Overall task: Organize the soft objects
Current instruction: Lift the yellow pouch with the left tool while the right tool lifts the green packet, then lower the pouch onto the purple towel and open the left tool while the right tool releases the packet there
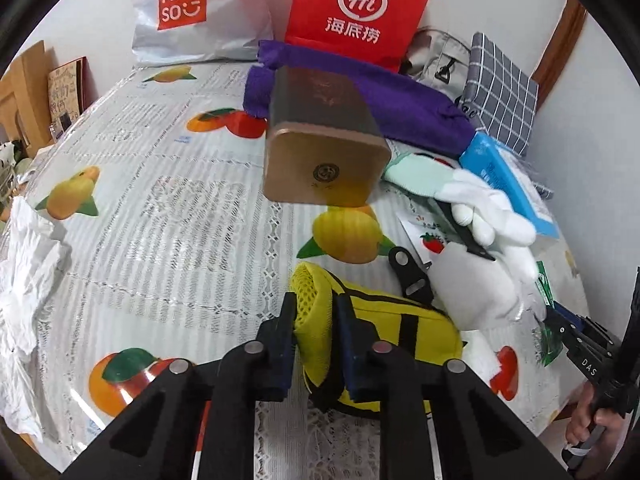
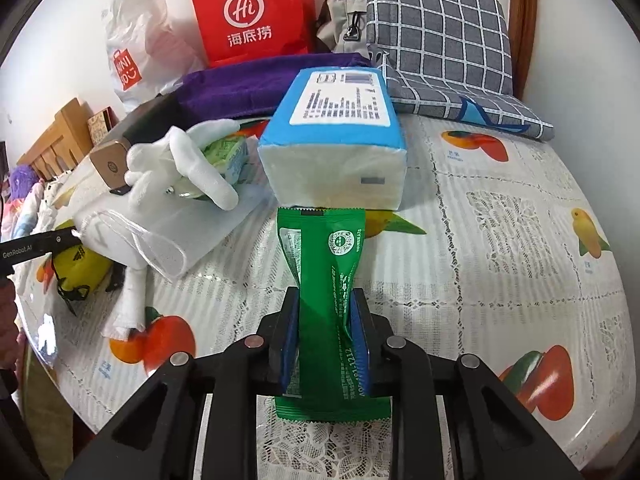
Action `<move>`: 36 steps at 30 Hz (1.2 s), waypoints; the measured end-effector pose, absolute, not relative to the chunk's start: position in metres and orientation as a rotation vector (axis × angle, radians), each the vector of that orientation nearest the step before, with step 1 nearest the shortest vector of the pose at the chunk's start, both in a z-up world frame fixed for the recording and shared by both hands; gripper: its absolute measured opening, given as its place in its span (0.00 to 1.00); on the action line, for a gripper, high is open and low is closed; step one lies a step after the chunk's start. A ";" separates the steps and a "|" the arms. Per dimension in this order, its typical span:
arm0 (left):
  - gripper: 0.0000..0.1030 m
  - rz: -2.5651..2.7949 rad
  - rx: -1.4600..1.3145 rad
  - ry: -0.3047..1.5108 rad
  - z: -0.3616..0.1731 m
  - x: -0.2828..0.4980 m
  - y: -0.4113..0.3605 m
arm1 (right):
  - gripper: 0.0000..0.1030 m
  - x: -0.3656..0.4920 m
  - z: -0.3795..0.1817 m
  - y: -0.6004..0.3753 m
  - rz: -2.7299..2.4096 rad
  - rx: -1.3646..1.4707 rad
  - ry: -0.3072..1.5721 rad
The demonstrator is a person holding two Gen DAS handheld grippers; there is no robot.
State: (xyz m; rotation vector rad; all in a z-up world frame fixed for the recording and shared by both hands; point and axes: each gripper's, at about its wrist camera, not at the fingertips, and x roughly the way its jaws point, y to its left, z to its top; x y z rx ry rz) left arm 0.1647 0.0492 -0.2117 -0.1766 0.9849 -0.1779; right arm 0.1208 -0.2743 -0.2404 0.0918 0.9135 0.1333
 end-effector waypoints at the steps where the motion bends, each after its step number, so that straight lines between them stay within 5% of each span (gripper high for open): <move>1: 0.16 -0.180 -0.178 0.978 -0.208 0.163 0.050 | 0.24 0.120 -0.237 -0.274 0.133 0.091 0.909; 36: 0.14 -0.099 -0.177 0.809 -0.084 0.211 0.068 | 0.23 0.163 -0.114 -0.274 0.143 0.103 0.767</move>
